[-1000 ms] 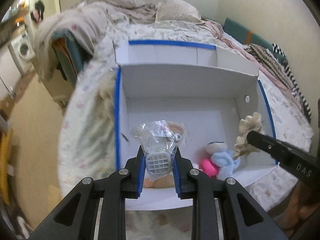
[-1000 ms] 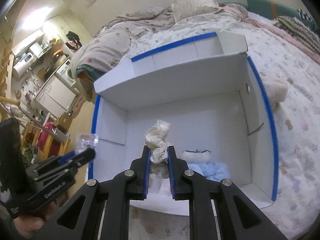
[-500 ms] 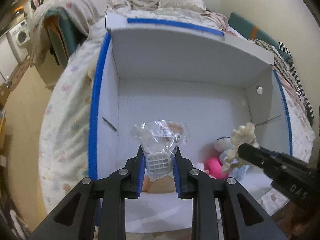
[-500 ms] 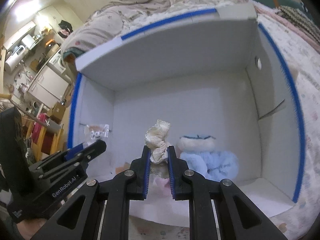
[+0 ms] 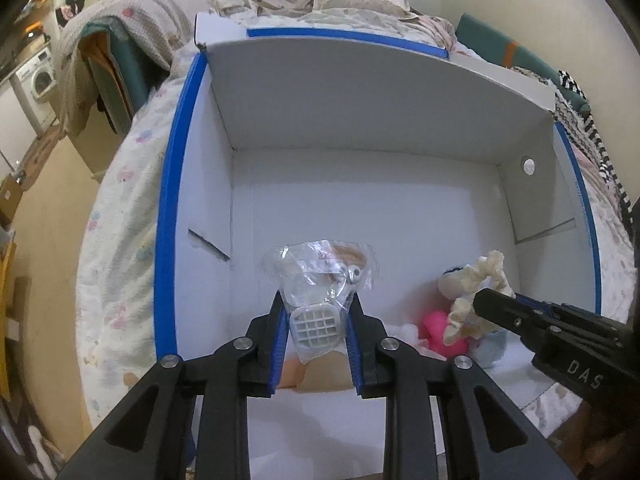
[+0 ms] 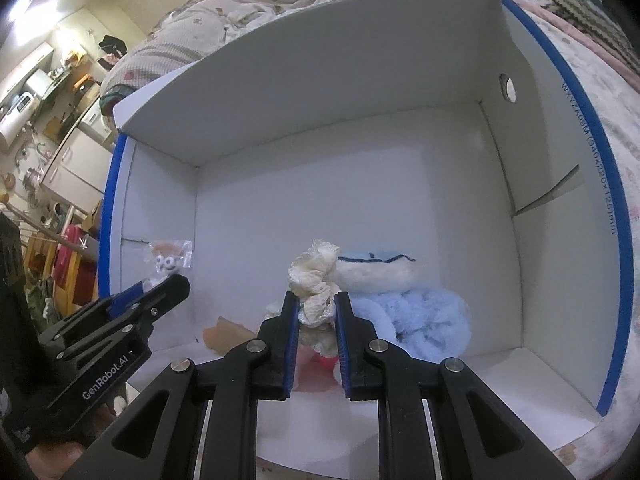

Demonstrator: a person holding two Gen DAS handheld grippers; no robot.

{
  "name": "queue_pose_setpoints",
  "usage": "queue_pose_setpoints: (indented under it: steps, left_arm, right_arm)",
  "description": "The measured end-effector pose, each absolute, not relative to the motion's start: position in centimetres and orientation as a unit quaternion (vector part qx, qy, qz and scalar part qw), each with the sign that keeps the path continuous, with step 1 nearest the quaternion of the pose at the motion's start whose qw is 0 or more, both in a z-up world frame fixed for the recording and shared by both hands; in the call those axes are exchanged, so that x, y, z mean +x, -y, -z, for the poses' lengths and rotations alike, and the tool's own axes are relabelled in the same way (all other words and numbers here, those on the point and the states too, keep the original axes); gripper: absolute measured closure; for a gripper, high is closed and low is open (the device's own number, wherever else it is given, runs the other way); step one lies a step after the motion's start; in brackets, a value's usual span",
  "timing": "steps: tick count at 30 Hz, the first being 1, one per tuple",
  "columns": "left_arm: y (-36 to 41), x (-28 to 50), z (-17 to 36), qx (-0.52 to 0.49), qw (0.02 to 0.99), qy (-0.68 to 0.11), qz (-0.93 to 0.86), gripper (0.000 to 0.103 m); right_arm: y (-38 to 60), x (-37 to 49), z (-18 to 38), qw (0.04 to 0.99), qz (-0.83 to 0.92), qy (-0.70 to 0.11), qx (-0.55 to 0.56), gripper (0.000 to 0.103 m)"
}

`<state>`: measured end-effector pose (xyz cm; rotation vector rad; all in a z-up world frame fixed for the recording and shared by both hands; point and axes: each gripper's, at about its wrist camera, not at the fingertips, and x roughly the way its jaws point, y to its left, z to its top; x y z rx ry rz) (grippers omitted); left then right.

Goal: Organize soft objects
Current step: 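Carry the cloth and plastic bag into the box and open both grippers, then withdraw both open grippers up out of the box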

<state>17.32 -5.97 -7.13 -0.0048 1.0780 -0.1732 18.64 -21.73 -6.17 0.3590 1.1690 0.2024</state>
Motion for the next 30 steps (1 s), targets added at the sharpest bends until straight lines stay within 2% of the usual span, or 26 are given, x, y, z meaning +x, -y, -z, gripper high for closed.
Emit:
queue_pose_setpoints:
  steps: [3,6,7,8,9,10,11,13,16,30]
  left_arm:
    - [6.0,17.3,7.0,0.002,0.856,-0.509,0.083,0.078]
    - [6.0,17.3,6.9,-0.005,0.856,-0.510,0.087,0.067]
    - [6.0,17.2,6.8,-0.008,0.856,-0.510,0.090,0.061]
    - [6.1,17.1,6.7,-0.008,0.856,-0.509,0.093,0.055]
    - [6.2,17.1,6.5,-0.007,0.856,-0.508,0.094,0.044]
    - [6.3,17.0,6.3,-0.004,0.859,-0.503,0.093,0.037]
    - [6.4,16.8,6.0,0.000,0.864,-0.495,0.089,0.037]
    - [6.5,16.6,5.3,0.003,0.872,-0.481,0.086,0.037]
    - [6.5,16.6,4.7,0.001,0.875,-0.478,0.081,0.036]
    - [2.7,14.1,0.6,0.004,0.909,-0.417,0.023,0.036]
  right_arm:
    - [21.9,18.5,5.7,0.823,-0.086,-0.537,0.162,0.084]
    - [22.4,18.2,5.0,0.835,-0.072,-0.520,0.166,0.080]
    - [22.6,18.1,4.8,0.838,-0.066,-0.516,0.166,0.078]
    - [22.9,18.1,4.6,0.841,-0.061,-0.511,0.168,0.069]
    - [23.0,18.1,4.5,0.843,-0.058,-0.507,0.170,0.047]
    - [23.3,18.0,4.4,0.846,-0.053,-0.503,0.172,0.033]
    - [23.5,17.9,4.2,0.849,-0.047,-0.497,0.176,0.020]
    - [23.9,17.8,3.9,0.851,-0.039,-0.490,0.184,0.019]
    - [24.3,17.6,3.5,0.857,-0.023,-0.479,0.188,0.002]
    - [25.8,15.1,1.7,0.870,-0.006,-0.443,0.219,0.000]
